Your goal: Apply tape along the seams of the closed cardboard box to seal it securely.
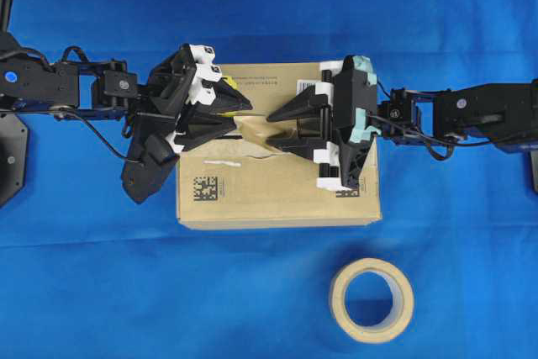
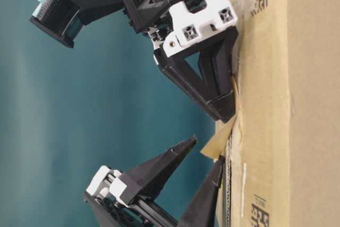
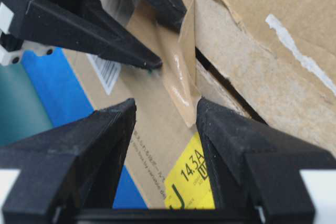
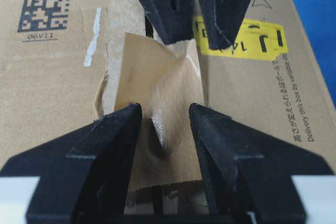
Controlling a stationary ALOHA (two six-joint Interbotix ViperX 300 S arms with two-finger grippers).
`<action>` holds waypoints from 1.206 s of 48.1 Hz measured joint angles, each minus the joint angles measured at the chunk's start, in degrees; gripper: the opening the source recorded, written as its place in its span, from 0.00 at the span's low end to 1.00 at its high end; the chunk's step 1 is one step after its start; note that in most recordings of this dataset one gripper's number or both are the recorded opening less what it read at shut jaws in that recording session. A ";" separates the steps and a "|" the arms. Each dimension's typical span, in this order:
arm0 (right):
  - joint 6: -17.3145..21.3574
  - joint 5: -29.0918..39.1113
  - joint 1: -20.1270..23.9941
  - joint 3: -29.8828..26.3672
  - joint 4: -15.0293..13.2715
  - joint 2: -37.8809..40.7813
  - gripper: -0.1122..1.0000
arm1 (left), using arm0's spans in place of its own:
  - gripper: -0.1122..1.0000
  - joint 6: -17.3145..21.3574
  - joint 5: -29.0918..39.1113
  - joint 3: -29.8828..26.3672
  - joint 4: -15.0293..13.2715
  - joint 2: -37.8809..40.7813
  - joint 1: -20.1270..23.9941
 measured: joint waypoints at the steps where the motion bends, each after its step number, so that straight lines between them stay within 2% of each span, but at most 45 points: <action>1: 0.09 0.00 0.00 0.00 0.00 0.00 0.55 | 0.51 0.00 0.35 -0.09 0.00 0.00 0.00; 10: 0.00 -0.09 -0.09 0.35 0.09 0.00 0.55 | 0.51 0.00 3.43 -0.79 0.09 -0.35 0.00; 24: 0.00 -0.18 -0.09 0.97 0.26 0.00 0.55 | 0.51 3.34 8.79 -1.41 0.26 -0.97 0.35; 41: 0.00 -0.18 -0.09 1.41 0.26 -0.18 0.55 | 0.51 2.72 7.65 -1.41 0.18 -1.58 1.05; 49: 0.00 -0.09 -0.09 3.52 0.26 -2.64 0.55 | 0.51 -0.53 3.25 -0.88 0.09 -2.37 1.14; 58: -0.35 0.09 -0.09 6.33 0.79 -7.73 0.55 | 0.51 -6.59 -1.23 0.26 0.09 -3.34 1.05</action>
